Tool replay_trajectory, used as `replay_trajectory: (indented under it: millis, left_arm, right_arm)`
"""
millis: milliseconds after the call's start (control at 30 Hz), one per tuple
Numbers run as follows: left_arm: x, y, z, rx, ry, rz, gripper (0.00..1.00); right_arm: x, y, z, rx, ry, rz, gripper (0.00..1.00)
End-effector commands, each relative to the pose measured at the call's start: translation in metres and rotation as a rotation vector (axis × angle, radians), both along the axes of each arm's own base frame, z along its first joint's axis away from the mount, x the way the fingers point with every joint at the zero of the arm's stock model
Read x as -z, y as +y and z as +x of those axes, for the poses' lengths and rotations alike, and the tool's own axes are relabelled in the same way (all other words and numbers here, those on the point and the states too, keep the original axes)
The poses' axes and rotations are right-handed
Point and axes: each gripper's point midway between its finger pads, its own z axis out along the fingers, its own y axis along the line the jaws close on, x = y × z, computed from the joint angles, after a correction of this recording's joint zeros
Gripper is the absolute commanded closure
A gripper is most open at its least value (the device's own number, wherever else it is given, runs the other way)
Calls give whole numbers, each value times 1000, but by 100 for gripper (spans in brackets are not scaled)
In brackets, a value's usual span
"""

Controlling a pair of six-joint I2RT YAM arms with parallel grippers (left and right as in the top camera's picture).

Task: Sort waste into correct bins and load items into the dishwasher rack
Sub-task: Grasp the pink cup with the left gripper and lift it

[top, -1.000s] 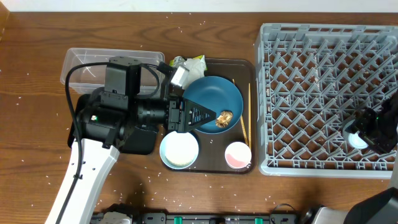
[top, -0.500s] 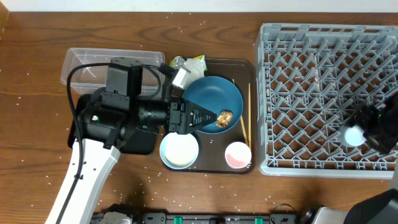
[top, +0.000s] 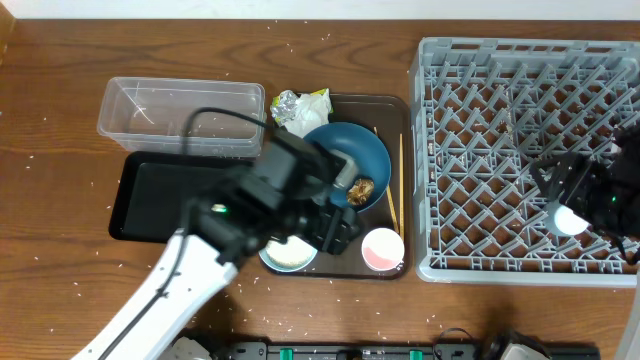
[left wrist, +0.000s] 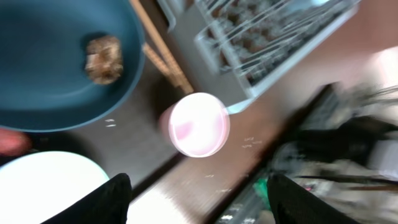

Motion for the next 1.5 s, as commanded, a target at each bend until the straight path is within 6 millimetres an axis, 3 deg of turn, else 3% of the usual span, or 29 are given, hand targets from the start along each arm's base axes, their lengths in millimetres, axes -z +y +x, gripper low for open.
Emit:
replay_trajectory:
  millis: [0, 200, 300, 600, 700, 800, 933, 1133, 1200, 1333, 1467]
  left_arm:
    - [33, 3, 18, -27, -115, 244, 30]
    - [93, -15, 18, -41, 3, 381, 32]
    - [117, -24, 18, -29, 63, 398, 38]
    - [154, -39, 12, 11, 135, 426, 54]
    - [157, -41, 8, 24, 139, 435, 69]
    - [155, -43, 7, 24, 137, 430, 94]
    - [132, -41, 8, 18, 117, 405, 94]
    - [48, -18, 17, -46, 25, 249, 94]
    - [18, -3, 22, -68, 6, 145, 94]
    - [-31, 17, 29, -100, 22, -99, 94]
    - [-72, 19, 19, -4, 92, -372, 94]
  right_arm:
    - [-4, -3, 0, 17, -5, -33, 22]
    - [2, -4, -2, 21, 29, -27, 21]
    - [4, -4, -4, 21, 39, -25, 21]
    - [4, -5, -4, 24, 41, -29, 21]
    - [4, -5, -4, 25, 41, -28, 21]
    - [4, -5, -4, 25, 42, -28, 20]
    - [5, -4, -6, 21, 48, -28, 20]
    - [6, 8, -13, -84, 50, -27, 20]
    - [0, 25, -14, -186, 7, 10, 20]
    - [-28, 78, -17, -445, -166, 142, 20]
    - [-58, 127, -26, -685, -325, 243, 21]
